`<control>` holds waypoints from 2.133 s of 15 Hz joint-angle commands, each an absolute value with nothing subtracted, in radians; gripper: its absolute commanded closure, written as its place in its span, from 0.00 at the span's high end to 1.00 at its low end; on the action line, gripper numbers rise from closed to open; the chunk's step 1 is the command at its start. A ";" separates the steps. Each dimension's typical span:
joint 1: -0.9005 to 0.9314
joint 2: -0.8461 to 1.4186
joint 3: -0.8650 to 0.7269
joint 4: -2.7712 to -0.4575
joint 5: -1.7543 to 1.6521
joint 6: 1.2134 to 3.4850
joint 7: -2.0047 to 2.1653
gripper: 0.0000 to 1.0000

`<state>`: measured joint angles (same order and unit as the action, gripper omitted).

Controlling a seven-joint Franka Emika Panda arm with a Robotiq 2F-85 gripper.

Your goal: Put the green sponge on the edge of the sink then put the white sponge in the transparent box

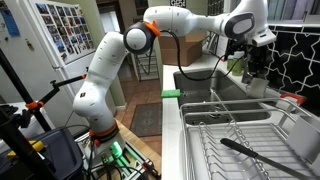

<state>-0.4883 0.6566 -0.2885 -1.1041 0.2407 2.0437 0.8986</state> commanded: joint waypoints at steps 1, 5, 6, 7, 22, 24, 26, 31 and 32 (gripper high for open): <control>-0.500 0.576 -0.295 -1.129 0.227 1.926 0.855 1.00; -0.476 0.415 -0.338 -1.230 0.132 1.748 0.750 1.00; -0.470 0.374 -0.348 -1.255 0.099 1.710 0.730 1.00; -0.463 0.329 -0.357 -1.289 0.062 1.690 0.711 1.00; -0.431 -0.218 -0.370 -1.759 -0.106 1.749 0.264 1.00; -0.420 -0.253 -0.365 -1.790 -0.102 1.777 0.246 1.00; -0.411 -0.279 -0.360 -1.819 -0.101 1.818 0.252 1.00; -0.402 -0.266 -0.356 -1.792 -0.099 1.826 0.265 1.00; -0.400 -0.271 -0.355 -1.799 -0.099 1.832 0.265 1.00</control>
<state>-0.4050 -0.2733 -0.3503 -1.8038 -0.0985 1.8349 0.2648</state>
